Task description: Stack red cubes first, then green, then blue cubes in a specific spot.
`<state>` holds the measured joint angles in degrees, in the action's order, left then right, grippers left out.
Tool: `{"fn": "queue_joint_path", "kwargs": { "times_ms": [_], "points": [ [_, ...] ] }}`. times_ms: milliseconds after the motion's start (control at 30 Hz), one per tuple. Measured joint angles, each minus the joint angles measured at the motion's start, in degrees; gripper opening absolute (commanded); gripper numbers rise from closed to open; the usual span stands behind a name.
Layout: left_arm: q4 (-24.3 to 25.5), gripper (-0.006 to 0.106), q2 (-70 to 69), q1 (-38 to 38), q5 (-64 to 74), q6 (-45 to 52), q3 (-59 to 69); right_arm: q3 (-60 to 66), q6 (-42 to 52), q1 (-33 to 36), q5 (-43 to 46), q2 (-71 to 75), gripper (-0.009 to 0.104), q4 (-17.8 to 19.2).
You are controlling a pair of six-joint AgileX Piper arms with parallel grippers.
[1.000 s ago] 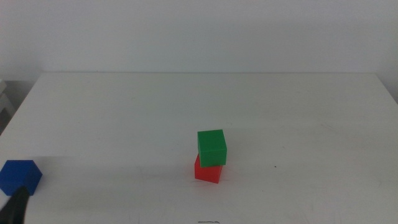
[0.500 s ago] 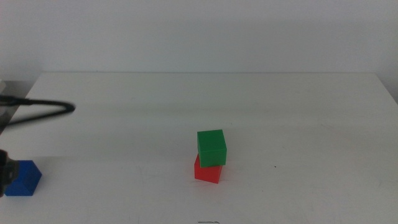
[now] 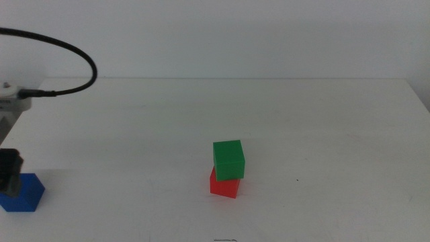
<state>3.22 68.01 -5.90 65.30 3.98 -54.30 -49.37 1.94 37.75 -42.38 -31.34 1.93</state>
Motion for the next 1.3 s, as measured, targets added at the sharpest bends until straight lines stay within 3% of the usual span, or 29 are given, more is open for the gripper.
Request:
{"fn": "queue_joint_path", "kwargs": {
  "times_ms": [133,400,1300],
  "points": [
    [-1.7,0.094,2.1,-4.8,-1.7,5.7,-0.2,0.0,0.0,0.0,0.0,0.0,0.081,0.0],
    [-11.1,0.094,14.2,-13.9,-3.5,21.7,-3.1,0.0,0.0,0.0,0.0,0.0,0.081,0.0],
    [-11.1,0.091,31.3,-14.2,-11.4,23.1,-8.0,0.0,0.0,0.0,0.0,0.0,0.081,0.0]
  ]
}}
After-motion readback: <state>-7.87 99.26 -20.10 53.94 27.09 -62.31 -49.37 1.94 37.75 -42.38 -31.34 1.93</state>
